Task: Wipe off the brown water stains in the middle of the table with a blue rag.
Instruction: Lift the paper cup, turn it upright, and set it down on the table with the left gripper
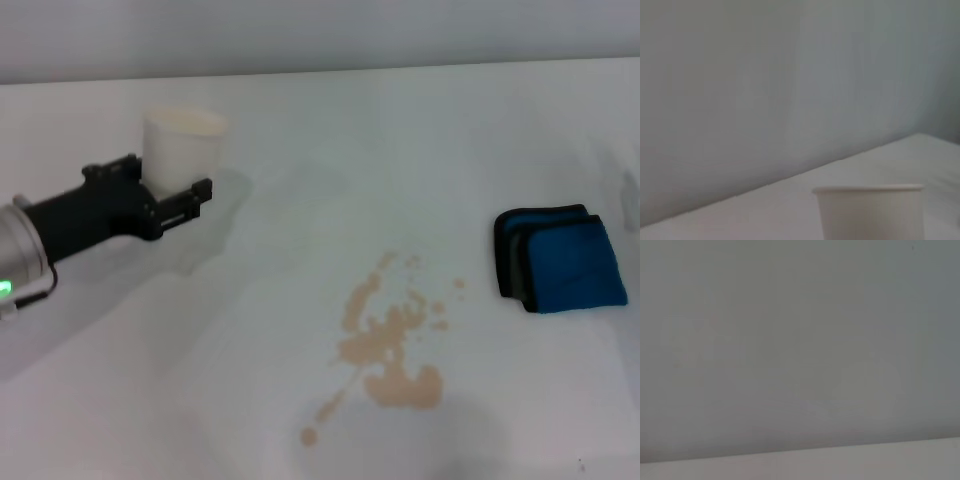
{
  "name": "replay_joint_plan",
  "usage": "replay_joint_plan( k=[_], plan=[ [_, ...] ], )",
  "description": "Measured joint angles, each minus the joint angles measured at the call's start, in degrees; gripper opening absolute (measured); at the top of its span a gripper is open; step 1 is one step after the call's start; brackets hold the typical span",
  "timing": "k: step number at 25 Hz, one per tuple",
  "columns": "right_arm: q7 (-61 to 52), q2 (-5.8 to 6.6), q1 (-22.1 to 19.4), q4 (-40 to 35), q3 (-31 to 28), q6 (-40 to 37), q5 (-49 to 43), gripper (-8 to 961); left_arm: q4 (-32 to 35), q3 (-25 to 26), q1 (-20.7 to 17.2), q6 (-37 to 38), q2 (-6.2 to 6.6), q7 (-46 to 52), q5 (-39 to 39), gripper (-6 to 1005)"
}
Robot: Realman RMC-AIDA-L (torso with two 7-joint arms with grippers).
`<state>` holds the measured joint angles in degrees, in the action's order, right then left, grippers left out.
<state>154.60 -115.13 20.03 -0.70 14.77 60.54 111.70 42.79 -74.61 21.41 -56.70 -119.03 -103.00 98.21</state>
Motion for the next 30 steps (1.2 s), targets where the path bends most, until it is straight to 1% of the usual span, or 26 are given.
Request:
replay_joint_plan(
  k=[1,3,4,7,11,18,24,26,30],
  plan=[
    [0.0,0.0,0.0,0.0,0.0,0.0,0.0,395,-1.2,0.0,-0.1,-0.1,-0.01,-1.0,1.3,664],
    [0.0,0.0,-0.1,-0.1,0.0,0.1,0.0,395,-6.1,0.0,-0.3,-0.4,-0.06,-4.5,6.5,663],
    [0.0,0.0,-0.1,-0.1,0.0,0.1,0.0,395,-7.2,0.0,-0.3,-0.4,-0.06,-5.1,7.7,663],
    [0.1,0.0,-0.1,-0.1,0.0,0.2,0.0,395,-13.4,-0.1,-0.2,-0.7,-0.14,-10.1,14.1,661],
    [0.1,0.05,-0.1,-0.5,0.0,0.2,0.0,394,-16.9,-0.1,-0.4,-1.9,-0.15,-12.6,17.1,659],
    [0.0,0.08,0.2,-0.9,0.1,0.2,-0.6,394,-19.3,-0.2,-0.9,-1.8,-0.15,-14.1,17.4,655],
    [0.0,0.03,0.2,-0.9,0.7,0.0,-0.6,395,-20.8,-0.3,-1.2,-1.4,-0.15,-18.9,16.3,656],
    [0.0,0.01,0.3,-0.9,0.7,-0.1,-0.6,395,-21.2,-0.3,-1.3,-1.3,-0.08,-22.9,15.8,657],
    [0.0,0.0,0.3,-0.9,1.1,-0.1,-0.6,395,-20.8,-0.3,-1.2,-1.3,-0.06,-27.4,14.5,655]
  ],
)
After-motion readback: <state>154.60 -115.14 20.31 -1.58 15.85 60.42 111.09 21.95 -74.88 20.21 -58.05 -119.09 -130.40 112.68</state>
